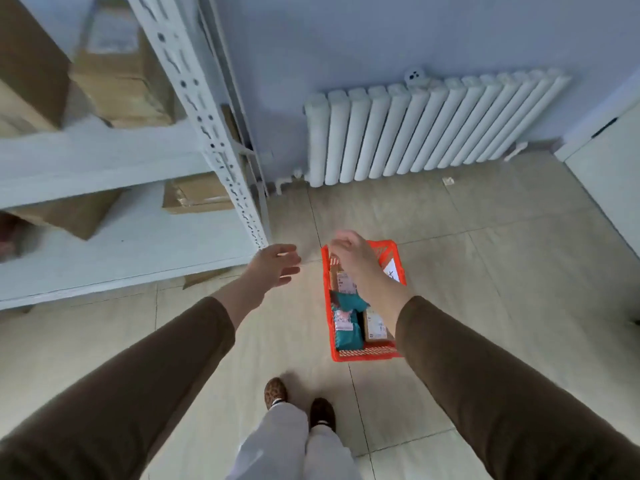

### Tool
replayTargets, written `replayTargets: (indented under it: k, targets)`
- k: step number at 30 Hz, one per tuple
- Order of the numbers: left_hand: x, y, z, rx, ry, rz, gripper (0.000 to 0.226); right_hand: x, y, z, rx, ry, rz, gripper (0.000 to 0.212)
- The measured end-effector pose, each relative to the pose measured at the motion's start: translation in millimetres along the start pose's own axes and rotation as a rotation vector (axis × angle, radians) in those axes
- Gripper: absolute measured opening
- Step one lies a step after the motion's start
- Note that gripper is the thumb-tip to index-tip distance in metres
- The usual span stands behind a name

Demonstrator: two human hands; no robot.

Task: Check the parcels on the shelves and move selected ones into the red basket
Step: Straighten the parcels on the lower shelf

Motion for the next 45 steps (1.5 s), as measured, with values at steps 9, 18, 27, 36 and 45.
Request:
replayTargets:
  k: [9, 18, 27, 36, 45]
  targets:
    - [155.6, -194.6, 69.2, 0.154, 0.258, 0.243, 0.029, 55.7, 140.4, -199.7, 0.119, -0.325, -0.263, 0.021]
    - [283.0, -444.9, 20.5, 0.206, 0.421, 0.419, 0.023, 137.7, 370.8, -320.8, 0.089, -0.511, -0.445, 0.019]
    - [380.0, -668.7, -61.6, 0.263, 0.445, 0.586, 0.024, 215.1, 591.2, -388.2, 0.049, -0.564, -0.575, 0.013]
    - [367.6, -824.1, -76.5, 0.317, 0.461, 0.639, 0.024, 200.5, 758.2, -440.3, 0.118, -0.626, -0.642, 0.022]
    - [316.7, -1000.7, -48.8, 0.328, 0.411, 0.732, 0.021, 120.6, 938.2, -503.1, 0.078, -0.553, -0.667, 0.034]
Point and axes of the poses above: each hand's wrist, its own x-axis away from the middle knuckle, its own y-axis out of the palm, z = x × y, the point moved 5 cm from there along -x, towards the middle knuckle, and after that the axes turned 7 degrees about -y, right-handed, at the moved point
